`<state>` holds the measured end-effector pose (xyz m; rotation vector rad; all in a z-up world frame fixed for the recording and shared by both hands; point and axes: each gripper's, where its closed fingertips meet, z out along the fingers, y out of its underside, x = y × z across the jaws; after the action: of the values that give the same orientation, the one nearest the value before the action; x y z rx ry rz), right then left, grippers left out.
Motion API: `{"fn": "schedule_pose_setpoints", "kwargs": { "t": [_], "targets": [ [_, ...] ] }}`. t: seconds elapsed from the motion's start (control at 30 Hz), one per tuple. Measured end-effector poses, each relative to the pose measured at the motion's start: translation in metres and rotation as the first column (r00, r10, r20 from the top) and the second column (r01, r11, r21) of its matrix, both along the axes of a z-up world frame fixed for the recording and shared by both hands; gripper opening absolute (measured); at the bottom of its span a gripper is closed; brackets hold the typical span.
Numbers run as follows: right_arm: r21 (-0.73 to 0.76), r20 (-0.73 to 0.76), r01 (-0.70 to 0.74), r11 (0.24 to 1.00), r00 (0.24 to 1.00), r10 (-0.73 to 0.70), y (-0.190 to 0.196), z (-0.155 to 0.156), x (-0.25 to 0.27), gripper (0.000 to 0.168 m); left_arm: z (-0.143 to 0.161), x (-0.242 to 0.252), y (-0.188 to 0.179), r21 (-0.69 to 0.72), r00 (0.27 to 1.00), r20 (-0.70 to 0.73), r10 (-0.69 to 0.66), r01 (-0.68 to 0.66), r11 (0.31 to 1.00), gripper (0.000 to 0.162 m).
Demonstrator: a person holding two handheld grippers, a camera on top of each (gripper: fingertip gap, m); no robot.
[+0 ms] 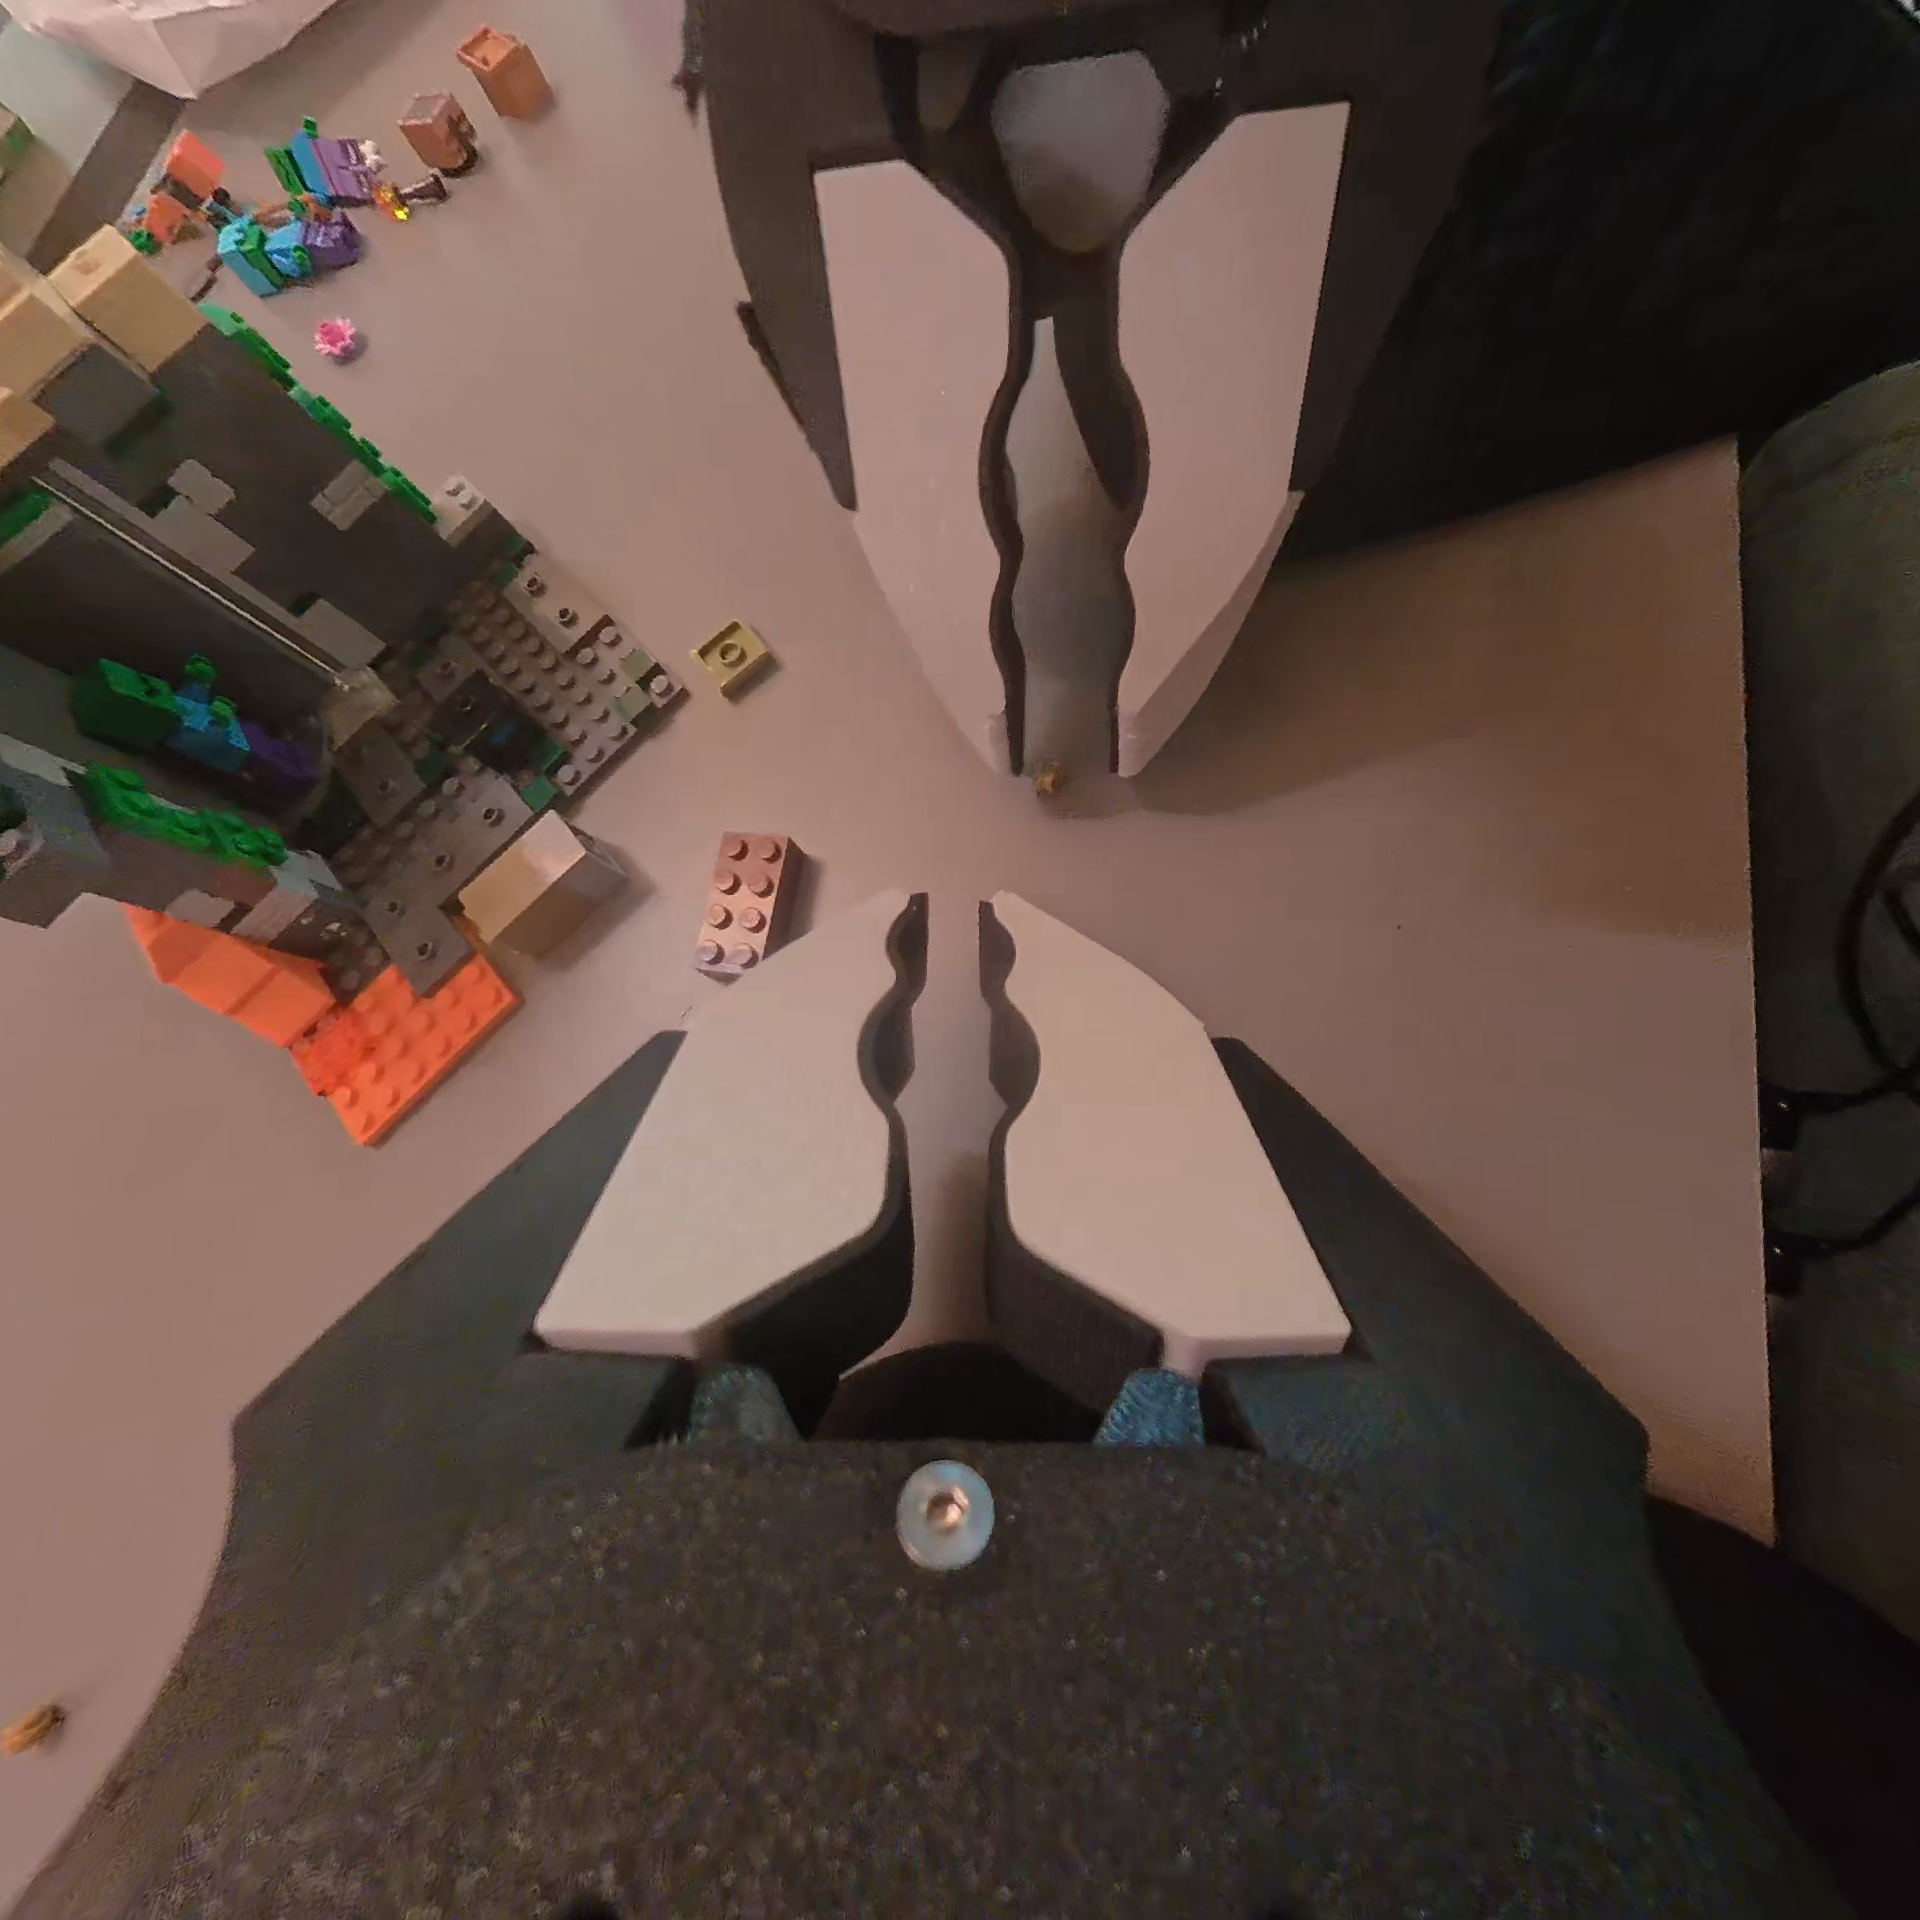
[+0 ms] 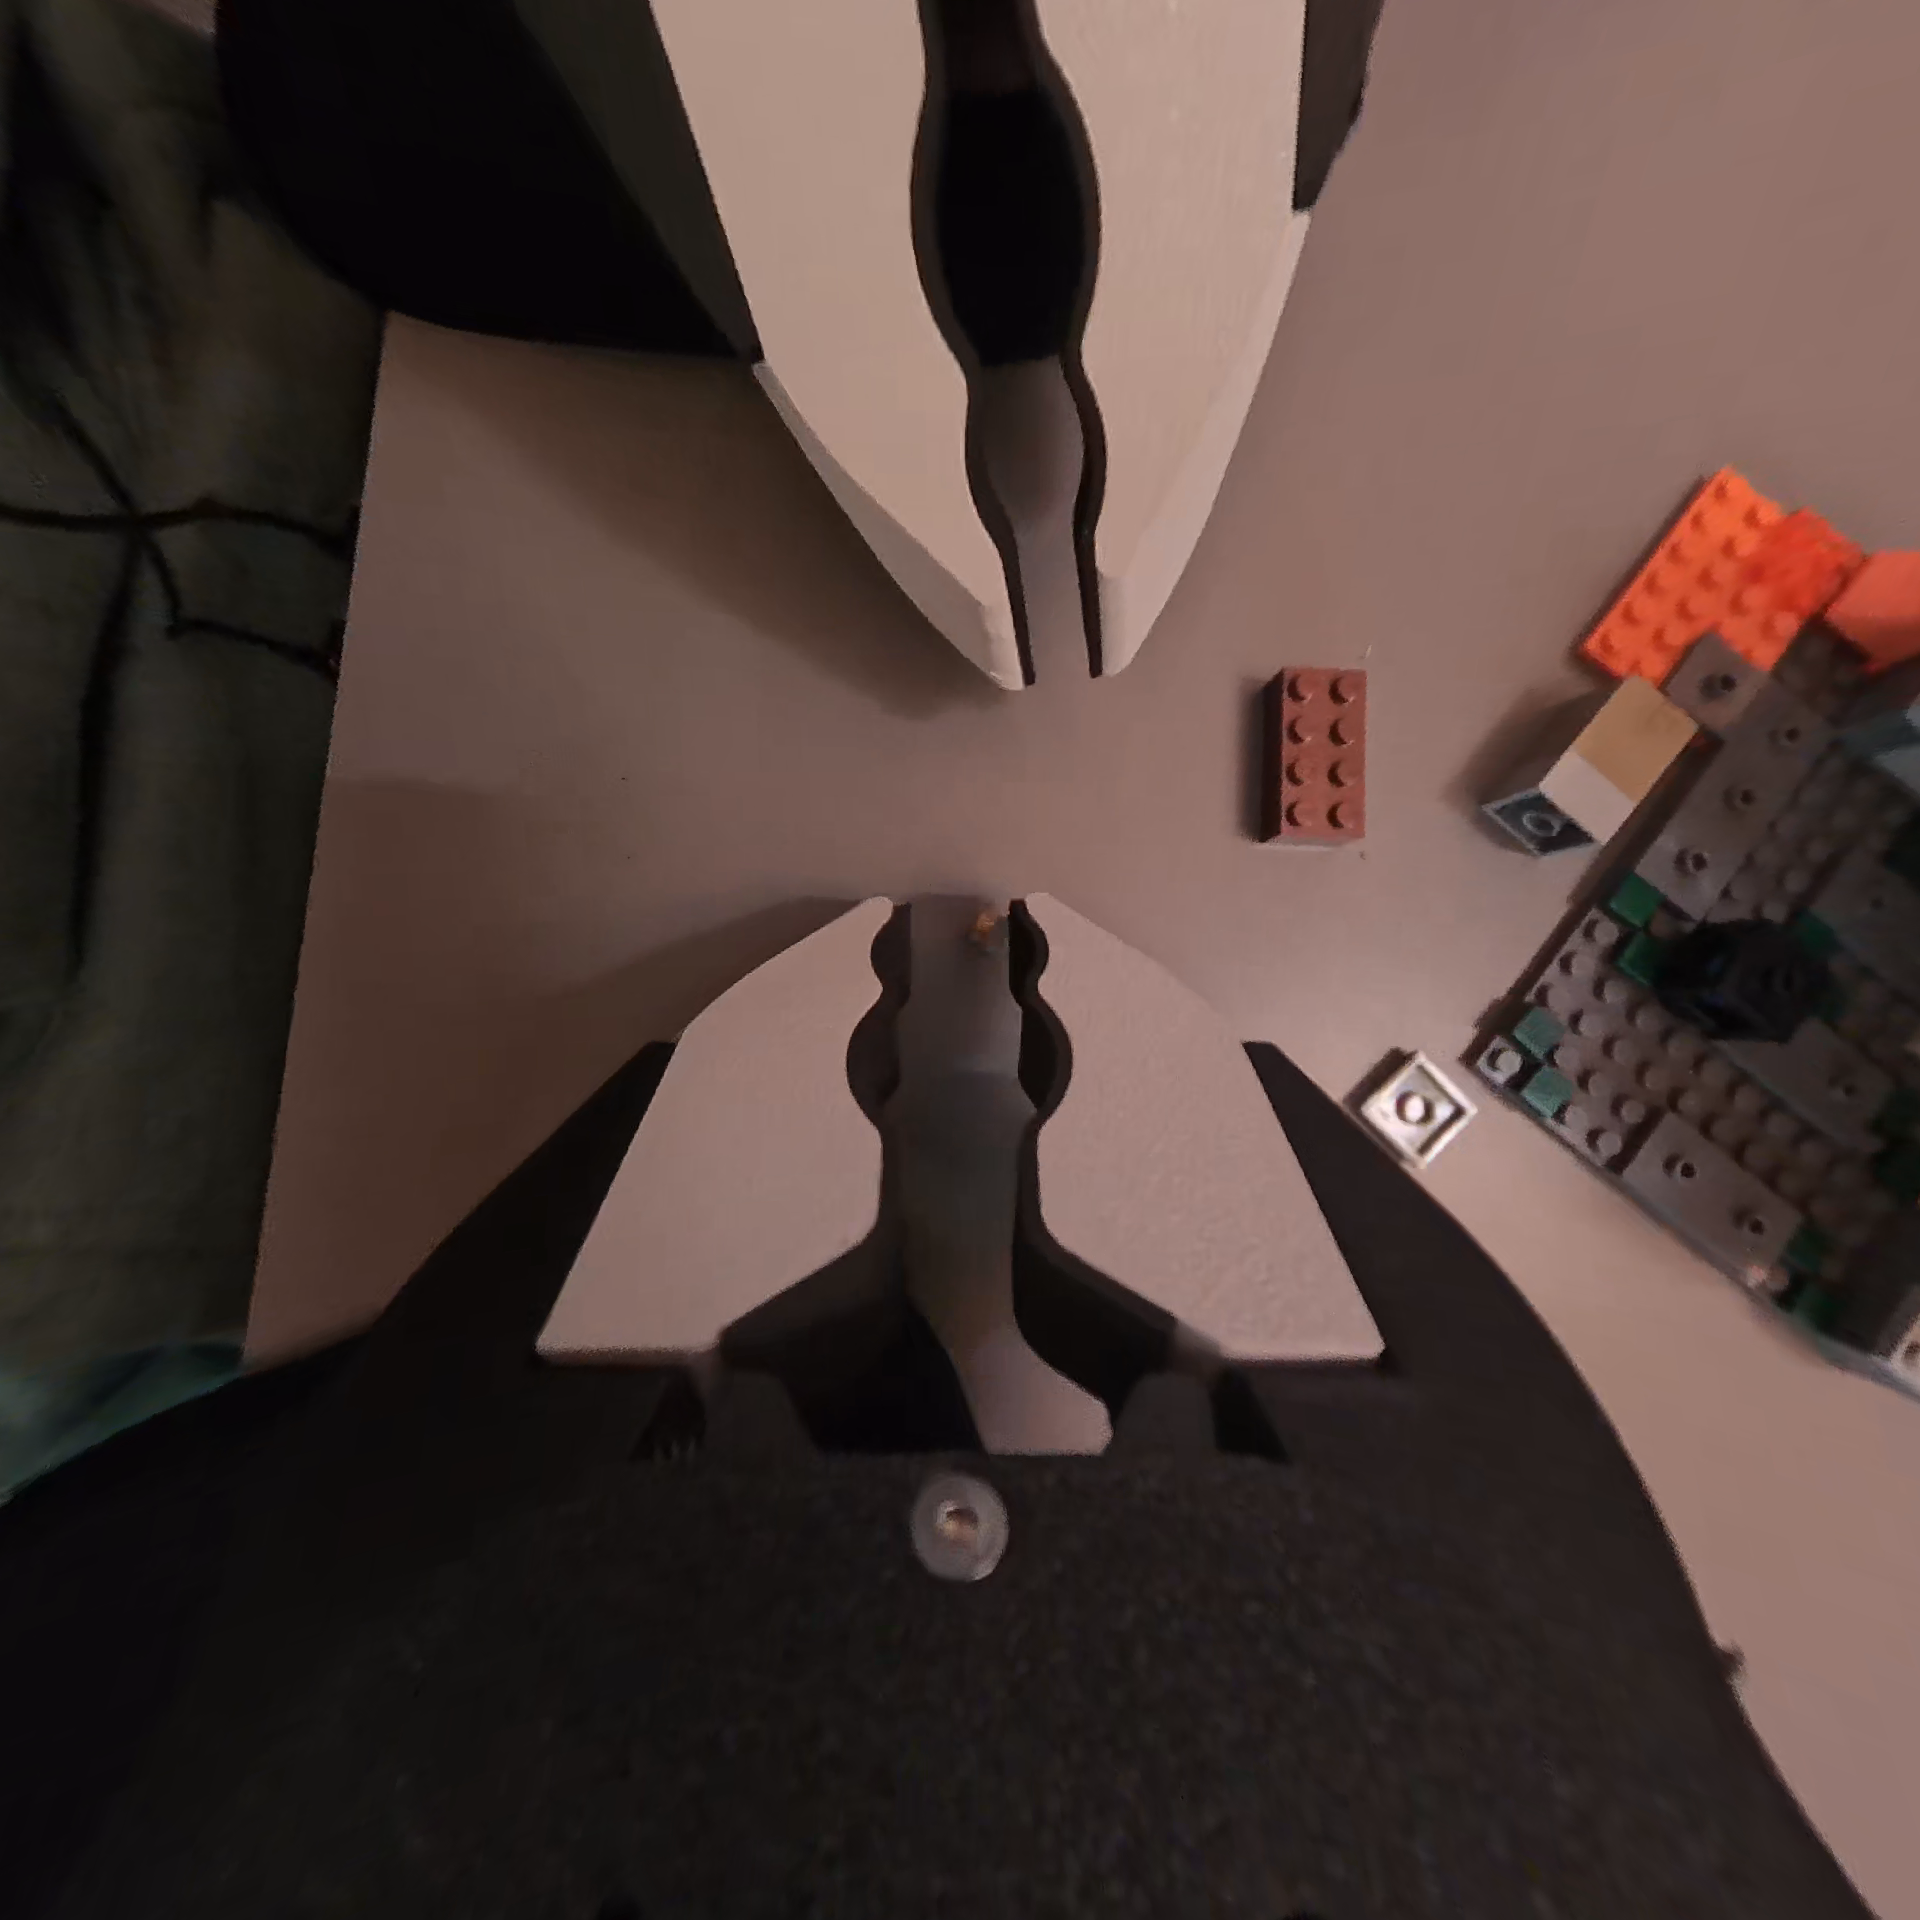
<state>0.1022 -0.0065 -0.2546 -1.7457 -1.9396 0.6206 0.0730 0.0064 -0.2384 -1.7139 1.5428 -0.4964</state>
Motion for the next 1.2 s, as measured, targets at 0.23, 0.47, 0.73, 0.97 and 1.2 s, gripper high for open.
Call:
{"fn": "schedule_pose_setpoints", "kwargs": {
  "t": [0.23,0.47,0.73,0.97,1.2],
  "targets": [
    [-0.061,-0.045,-0.181,0.982,0.983,0.179,0.005,0.001,0.004,0.018,-0.002,0.0,-0.001,-0.012,1.0,0.005,-0.008,0.008,1.0,0.008],
    [-0.086,-0.042,-0.403,0.911,0.915,0.4,0.007,-0.004,0.005,0.015,-0.009,0.0,-0.001,-0.041,1.0,-0.017,-0.01,0.009,0.999,0.007],
    [-0.077,-0.067,-0.439,0.895,0.898,0.435,0.001,-0.005,0.008,0.006,-0.012,0.0,0.001,-0.082,1.0,-0.02,-0.001,-0.001,0.997,0.007],
    [-0.08,-0.055,-0.423,0.903,0.906,0.42,-0.003,-0.002,0.017,0.014,-0.016,0.0,0.0,-0.099,0.999,-0.04,-0.004,0.0,0.995,0.007],
    [-0.017,0.01,-0.562,0.827,0.827,0.562,-0.002,-0.003,0.017,0.017,-0.02,0.0,0.0,-0.109,0.998,-0.062,-0.004,-0.003,0.994,0.007]
  ]
}}
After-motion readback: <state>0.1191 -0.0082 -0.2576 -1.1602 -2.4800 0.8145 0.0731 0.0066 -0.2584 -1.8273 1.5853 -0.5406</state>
